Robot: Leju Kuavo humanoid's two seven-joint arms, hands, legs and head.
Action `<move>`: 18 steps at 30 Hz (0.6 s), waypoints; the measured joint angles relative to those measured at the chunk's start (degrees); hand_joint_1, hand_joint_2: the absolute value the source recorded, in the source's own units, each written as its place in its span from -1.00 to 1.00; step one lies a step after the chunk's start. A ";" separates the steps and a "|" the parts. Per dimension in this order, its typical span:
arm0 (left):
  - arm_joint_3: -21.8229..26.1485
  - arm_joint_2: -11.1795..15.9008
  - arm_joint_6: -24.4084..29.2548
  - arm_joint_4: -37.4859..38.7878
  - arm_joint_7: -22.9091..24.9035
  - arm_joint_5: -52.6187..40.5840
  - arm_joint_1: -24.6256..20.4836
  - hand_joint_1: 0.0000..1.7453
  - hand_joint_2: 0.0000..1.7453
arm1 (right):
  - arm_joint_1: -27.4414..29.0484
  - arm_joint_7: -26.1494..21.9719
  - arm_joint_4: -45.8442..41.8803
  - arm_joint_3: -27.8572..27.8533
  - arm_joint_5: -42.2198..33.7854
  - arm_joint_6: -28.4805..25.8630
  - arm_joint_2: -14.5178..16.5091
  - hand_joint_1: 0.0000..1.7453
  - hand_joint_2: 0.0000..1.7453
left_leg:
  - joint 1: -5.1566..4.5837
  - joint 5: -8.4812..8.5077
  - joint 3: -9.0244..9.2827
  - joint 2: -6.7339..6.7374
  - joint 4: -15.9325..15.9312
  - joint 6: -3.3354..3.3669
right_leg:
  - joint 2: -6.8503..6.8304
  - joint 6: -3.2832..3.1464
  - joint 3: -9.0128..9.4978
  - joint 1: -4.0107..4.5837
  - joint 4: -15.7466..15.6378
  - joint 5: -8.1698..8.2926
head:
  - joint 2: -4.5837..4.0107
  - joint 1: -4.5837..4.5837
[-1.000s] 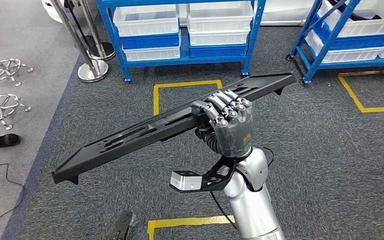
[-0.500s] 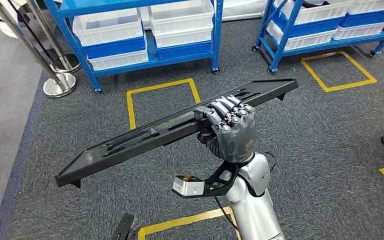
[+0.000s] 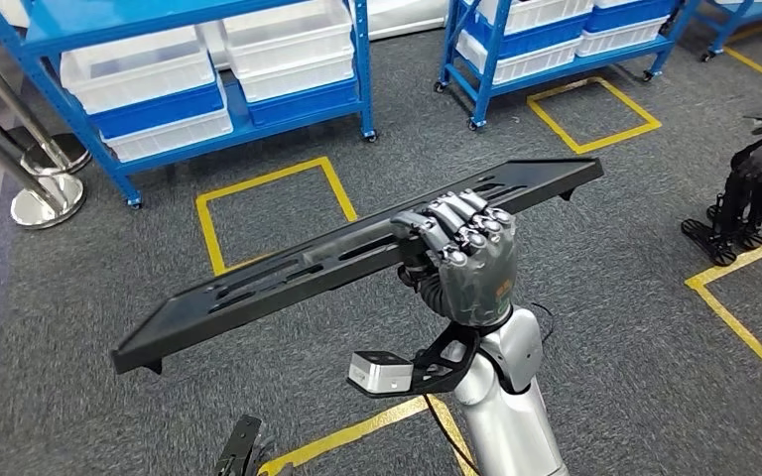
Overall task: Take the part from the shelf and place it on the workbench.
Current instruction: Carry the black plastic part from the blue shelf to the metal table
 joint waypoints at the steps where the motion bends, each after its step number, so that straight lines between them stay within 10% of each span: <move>1: 0.00 0.06 0.00 0.00 -0.06 0.03 -0.11 -1.00 1.00 | -0.01 0.00 -0.08 0.00 0.01 0.00 0.04 0.96 1.00 | 0.07 -0.05 0.09 0.43 0.09 -0.29 | 0.65 -0.41 -0.14 -0.01 -0.06 0.16 | 0.00 -0.01; 4: 0.00 0.14 0.00 0.00 -0.15 0.09 -0.42 -1.00 1.00 | -0.10 0.00 -0.26 0.00 0.02 0.00 0.15 0.96 1.00 | 0.54 -1.98 -0.59 -1.03 2.15 -1.21 | 2.20 -1.43 -0.30 -0.19 -0.28 0.61 | 0.00 -0.02; 7: 0.00 0.33 0.00 0.00 -0.16 0.09 -0.35 -1.00 1.00 | -0.17 0.00 -0.35 0.00 0.02 0.00 0.28 0.96 1.00 | 0.83 -7.38 -5.03 -4.20 12.23 -1.64 | 3.96 -1.98 -0.64 -0.04 -0.32 0.94 | 0.00 -0.02; 9: 0.00 0.45 0.00 0.00 -0.16 0.08 -0.22 -1.00 1.00 | -0.16 0.00 -0.36 0.00 0.02 0.00 0.28 0.96 1.00 | 0.81 -7.91 -6.83 -4.64 15.97 -1.42 | 5.45 -2.16 -0.83 0.27 -0.30 1.12 | 0.00 -0.02; 13: -0.01 0.84 0.04 0.00 0.02 -0.22 -0.30 -1.00 1.00 | -0.15 0.00 -0.57 0.00 0.00 0.00 0.29 0.96 1.00 | 0.54 -1.24 -0.89 -8.15 3.54 0.14 | 8.21 -1.94 -0.86 0.33 -0.35 1.50 | 0.00 0.01; 15: -0.08 1.22 0.04 0.00 0.38 -0.67 -0.27 -1.00 1.00 | -0.05 0.00 -0.87 0.00 0.10 0.00 0.31 0.96 1.00 | 0.29 -0.65 0.61 -10.27 0.19 0.66 | 9.34 -1.31 -1.25 -0.16 -0.48 1.94 | 0.00 -0.02; 18: -0.24 1.58 0.01 0.00 0.68 -1.18 -0.21 -1.00 1.00 | 0.24 0.00 -1.86 0.00 0.14 0.00 0.27 0.96 1.00 | 0.20 0.24 1.29 -8.71 -1.60 1.26 | 10.18 -0.20 -1.64 -0.36 -0.87 2.36 | 0.00 -0.02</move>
